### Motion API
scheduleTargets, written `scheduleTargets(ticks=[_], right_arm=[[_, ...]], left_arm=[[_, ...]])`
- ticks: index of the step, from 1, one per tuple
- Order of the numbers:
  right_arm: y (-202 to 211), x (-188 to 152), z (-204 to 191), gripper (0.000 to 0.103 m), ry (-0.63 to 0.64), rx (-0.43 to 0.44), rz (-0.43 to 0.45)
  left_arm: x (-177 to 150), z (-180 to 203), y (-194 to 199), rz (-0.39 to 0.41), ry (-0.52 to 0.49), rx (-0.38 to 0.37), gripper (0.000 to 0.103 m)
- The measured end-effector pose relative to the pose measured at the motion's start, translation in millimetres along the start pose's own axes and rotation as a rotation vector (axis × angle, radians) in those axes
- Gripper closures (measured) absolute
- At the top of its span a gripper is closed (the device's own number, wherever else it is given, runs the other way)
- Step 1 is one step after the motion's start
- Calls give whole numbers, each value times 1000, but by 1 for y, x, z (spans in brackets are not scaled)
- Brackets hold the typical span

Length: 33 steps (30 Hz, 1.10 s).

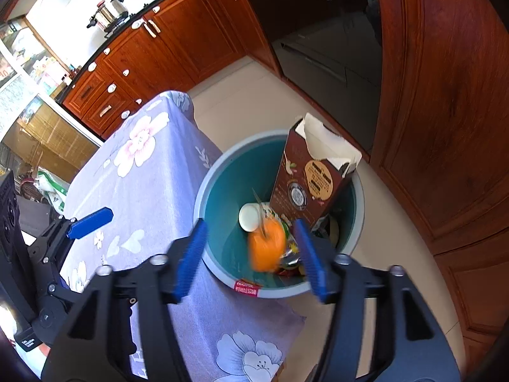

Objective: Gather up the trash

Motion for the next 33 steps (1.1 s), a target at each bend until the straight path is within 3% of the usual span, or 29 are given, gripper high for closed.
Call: scheduleTargets(ticks=[1, 2, 6, 13, 19, 27, 33], right_arm=[[1, 1, 0, 25, 0, -3, 3], [2, 1, -1, 19, -4, -5, 6], [1, 2, 1, 7, -44, 7, -11], [8, -3, -11, 7, 17, -18, -15], [25, -11, -24, 7, 77, -99, 15], [54, -33, -41, 7, 166, -256, 90], [65, -57, -49, 7, 192, -296, 109]], left_arm=[[0, -2, 1, 3, 5, 2, 4], [0, -4, 2, 8, 12, 3, 4], [-2, -15, 9, 27, 61, 11, 4], [-8, -34, 32, 75, 147, 39, 4], [-18, -40, 60, 110, 141, 95, 4], [-43, -48, 85, 122, 210, 74, 4], [-62, -47, 93, 130, 223, 73, 4]])
Point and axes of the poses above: each gripper's, at about its wrist camera, not at the fingertips, and y roughly against the way its jaws point, z to its right, x to its top, the point moved 6 cm from there along -y, roughly the way its jaws point, and after that the axes turned 11 degrees about -z, right-handed, at the moved point
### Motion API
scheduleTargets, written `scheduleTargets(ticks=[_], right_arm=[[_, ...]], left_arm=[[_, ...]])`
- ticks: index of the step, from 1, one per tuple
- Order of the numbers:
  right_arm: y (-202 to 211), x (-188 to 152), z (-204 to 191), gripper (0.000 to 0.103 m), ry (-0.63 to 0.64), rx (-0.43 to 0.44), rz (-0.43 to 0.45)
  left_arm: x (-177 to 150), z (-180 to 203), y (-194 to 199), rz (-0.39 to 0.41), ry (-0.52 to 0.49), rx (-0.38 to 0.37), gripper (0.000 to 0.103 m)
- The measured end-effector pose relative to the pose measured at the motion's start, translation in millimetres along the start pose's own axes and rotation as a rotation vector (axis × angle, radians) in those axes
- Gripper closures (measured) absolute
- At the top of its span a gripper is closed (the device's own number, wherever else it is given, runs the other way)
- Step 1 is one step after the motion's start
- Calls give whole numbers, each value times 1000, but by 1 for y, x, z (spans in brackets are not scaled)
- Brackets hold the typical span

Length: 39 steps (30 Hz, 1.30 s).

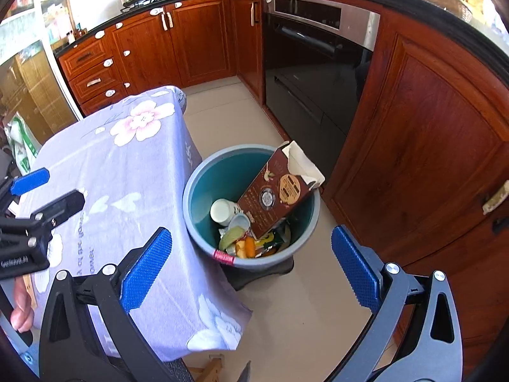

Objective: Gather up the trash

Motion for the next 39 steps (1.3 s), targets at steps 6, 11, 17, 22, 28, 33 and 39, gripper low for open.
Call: scheduleTargets(ticks=[6, 11, 17, 22, 28, 33, 39], right_arm=[[3, -20, -10, 6, 16, -1, 5], [1, -31, -20, 7, 41, -26, -4], [-3, -36, -21, 7, 29, -16, -16], [-7, -38, -21, 6, 29, -15, -22], [-8, -39, -22, 6, 23, -9, -27], [-8, -38, -22, 7, 23, -11, -25], [-8, -38, -22, 6, 26, -9, -27]], left_arm=[[-11, 2, 2, 3, 14, -4, 4], [-17, 4, 1, -4, 18, -7, 4], [-20, 3, -2, -16, 21, 3, 4], [-20, 2, -4, -25, 26, 8, 4], [-19, 1, -4, -25, 30, 17, 4], [-18, 3, -4, -22, 25, 19, 4], [-18, 3, -4, -21, 25, 21, 4]])
Point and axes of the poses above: each gripper's, at about its wrist camera, not at the fingertips, and y roughly against the way its jaws point, z to its right, x to its top, the point moved 6 cm from there along -y, roughly the way its jaws point, and after that the axes turned 11 degrees about -z, right-handed, at the moved point
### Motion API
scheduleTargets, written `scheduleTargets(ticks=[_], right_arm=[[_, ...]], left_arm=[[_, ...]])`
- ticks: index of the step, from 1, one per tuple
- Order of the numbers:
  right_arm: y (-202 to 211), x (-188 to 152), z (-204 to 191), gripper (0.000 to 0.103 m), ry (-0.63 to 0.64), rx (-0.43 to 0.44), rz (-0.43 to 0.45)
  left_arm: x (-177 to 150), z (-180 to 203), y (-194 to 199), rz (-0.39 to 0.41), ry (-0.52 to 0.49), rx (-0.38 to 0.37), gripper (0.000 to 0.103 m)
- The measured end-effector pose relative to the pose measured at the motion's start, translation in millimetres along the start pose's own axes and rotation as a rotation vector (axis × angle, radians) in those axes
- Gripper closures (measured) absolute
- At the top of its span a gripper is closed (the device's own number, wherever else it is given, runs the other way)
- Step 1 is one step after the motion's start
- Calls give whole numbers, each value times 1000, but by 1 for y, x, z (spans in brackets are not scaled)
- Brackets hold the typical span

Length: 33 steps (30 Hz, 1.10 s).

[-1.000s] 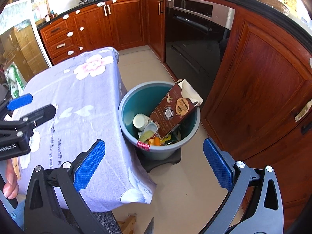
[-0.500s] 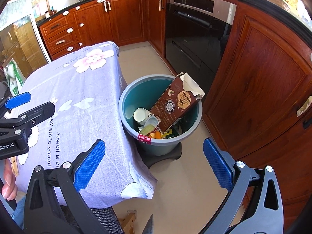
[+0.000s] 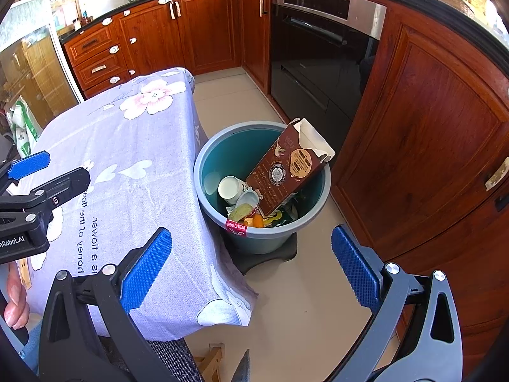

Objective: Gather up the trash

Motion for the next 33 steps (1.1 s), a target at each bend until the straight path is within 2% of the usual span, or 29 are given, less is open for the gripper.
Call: scheduleTargets(ticks=[33], right_arm=[[-1, 5, 3, 6, 2, -7, -4]], left_arm=[[-1, 2, -3, -5, -11, 3, 4]])
Point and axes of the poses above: each gripper's, at about its wrist camera, not at the fingertips, and y roughly against the way its jaws point, z to its right, x to its top, the point moved 6 cm from there along -y, roughly the way its jaws point, and after that the axes turned 11 degrees about -z, right-handed, at the moved point
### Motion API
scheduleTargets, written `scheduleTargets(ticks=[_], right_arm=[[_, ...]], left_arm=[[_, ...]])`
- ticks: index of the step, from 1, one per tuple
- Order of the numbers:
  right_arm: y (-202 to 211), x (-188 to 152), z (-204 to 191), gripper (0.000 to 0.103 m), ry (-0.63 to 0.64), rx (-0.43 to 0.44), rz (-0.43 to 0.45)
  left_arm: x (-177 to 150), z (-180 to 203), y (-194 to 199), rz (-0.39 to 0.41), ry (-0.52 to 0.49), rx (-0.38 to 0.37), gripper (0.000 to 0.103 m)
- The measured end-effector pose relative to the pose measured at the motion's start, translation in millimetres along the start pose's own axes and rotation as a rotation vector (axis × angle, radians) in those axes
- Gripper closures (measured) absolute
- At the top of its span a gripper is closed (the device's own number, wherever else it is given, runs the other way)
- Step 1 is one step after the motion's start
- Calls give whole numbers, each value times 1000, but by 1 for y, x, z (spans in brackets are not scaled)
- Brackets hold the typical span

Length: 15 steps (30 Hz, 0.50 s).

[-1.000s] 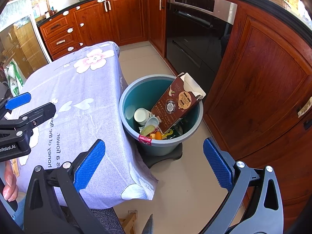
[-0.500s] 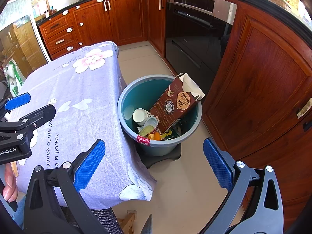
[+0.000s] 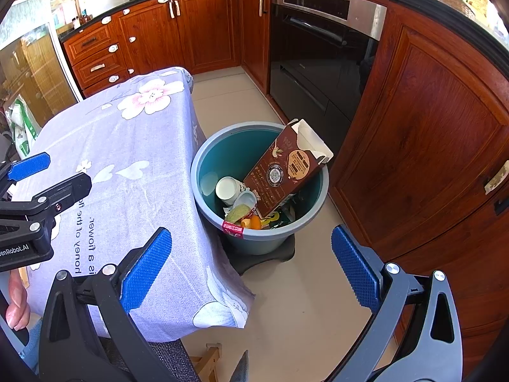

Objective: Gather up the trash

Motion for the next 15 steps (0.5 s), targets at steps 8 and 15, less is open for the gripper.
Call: scheduleTargets(ticks=[8, 15], right_arm=[[0, 0, 0, 6, 2, 0, -2], [-3, 1, 1, 6, 7, -2, -2]], left_arm=[[0, 1, -1, 0, 0, 1, 4], [-2, 0, -5, -6, -3, -4, 4]])
Point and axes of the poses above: each gripper's, at about its wrist camera, not at the fingertips, and y roughly against the way its jaws point, z to its right, x to its top, the point moved 6 cm from there along -y, roughly the way its jaws point, and after that the axes turned 11 degrees about -z, right-handed, at the moved point
